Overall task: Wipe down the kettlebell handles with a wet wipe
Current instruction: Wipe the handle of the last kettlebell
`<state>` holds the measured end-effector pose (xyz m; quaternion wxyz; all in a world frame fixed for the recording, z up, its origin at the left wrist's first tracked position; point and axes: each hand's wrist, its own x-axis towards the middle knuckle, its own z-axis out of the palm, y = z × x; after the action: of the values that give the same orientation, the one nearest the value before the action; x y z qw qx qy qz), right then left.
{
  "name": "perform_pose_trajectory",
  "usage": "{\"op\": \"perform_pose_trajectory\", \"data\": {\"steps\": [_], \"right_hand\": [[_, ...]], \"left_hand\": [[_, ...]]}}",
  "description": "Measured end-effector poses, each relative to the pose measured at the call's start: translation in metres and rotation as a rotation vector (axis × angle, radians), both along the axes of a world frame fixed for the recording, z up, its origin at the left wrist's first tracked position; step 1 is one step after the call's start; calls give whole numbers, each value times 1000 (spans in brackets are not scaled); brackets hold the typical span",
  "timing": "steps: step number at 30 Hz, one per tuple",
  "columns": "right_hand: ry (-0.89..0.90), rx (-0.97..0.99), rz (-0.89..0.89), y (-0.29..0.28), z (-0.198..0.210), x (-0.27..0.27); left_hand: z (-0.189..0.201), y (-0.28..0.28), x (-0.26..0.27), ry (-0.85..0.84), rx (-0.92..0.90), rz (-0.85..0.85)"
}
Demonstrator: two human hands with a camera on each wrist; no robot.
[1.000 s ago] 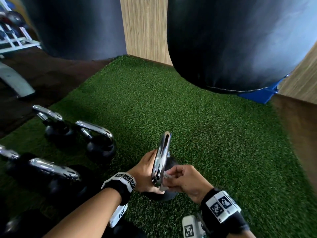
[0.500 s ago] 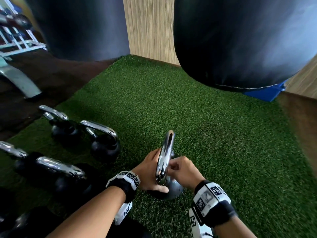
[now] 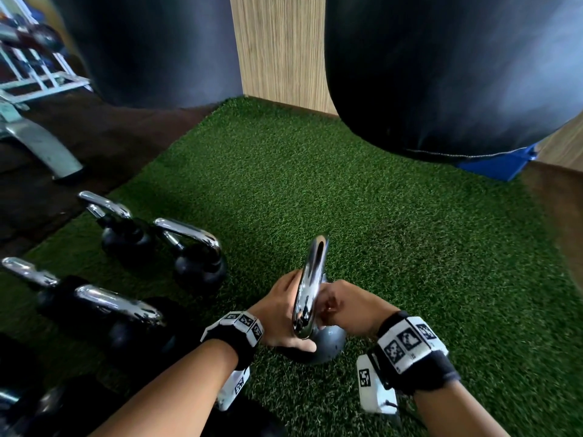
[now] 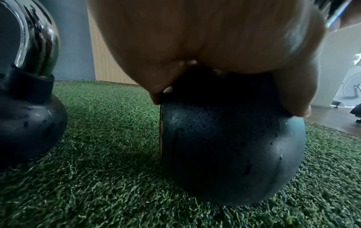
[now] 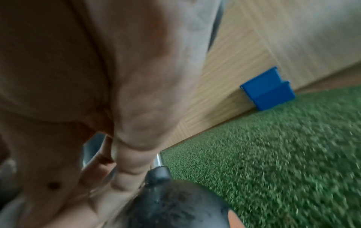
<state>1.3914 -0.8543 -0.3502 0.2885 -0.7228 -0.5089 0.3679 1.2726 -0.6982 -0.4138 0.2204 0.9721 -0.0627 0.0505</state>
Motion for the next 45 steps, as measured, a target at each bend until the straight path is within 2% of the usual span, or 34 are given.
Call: {"op": "perform_pose_trajectory", "data": {"steps": [4,8,12,17,22,25,28,31,34,37,45], "right_hand": [[78,14,-15,1,-1,1],[152,-12,-17,1,-6,7],[402,29,-37,-6,-8,11],[749,166,-106,-9,-18,9],[858,185,-32,-7,-17,11],[1048,238,-126,-3,-22,10],[1192,314,-238,3,-30,16],[1212,315,-200,6,-31,18],[1201,366,-220,11,-32,17],[1201,465,-356,18,-35,20],[1091,544,-556,23,-41,25]], "left_hand": [[-2,1,1,19,16,34],[7,-3,2,-7,123,-87],[4,0,-1,11,199,-109],[-3,3,1,12,162,-75],[-5,3,0,-4,209,-46],[-1,0,2,-50,167,-44],[5,-2,1,-134,10,-25],[5,-3,3,-134,44,-49],[-4,3,6,100,109,15],[-16,8,7,271,82,116],[-25,13,7,246,-32,139]]}}
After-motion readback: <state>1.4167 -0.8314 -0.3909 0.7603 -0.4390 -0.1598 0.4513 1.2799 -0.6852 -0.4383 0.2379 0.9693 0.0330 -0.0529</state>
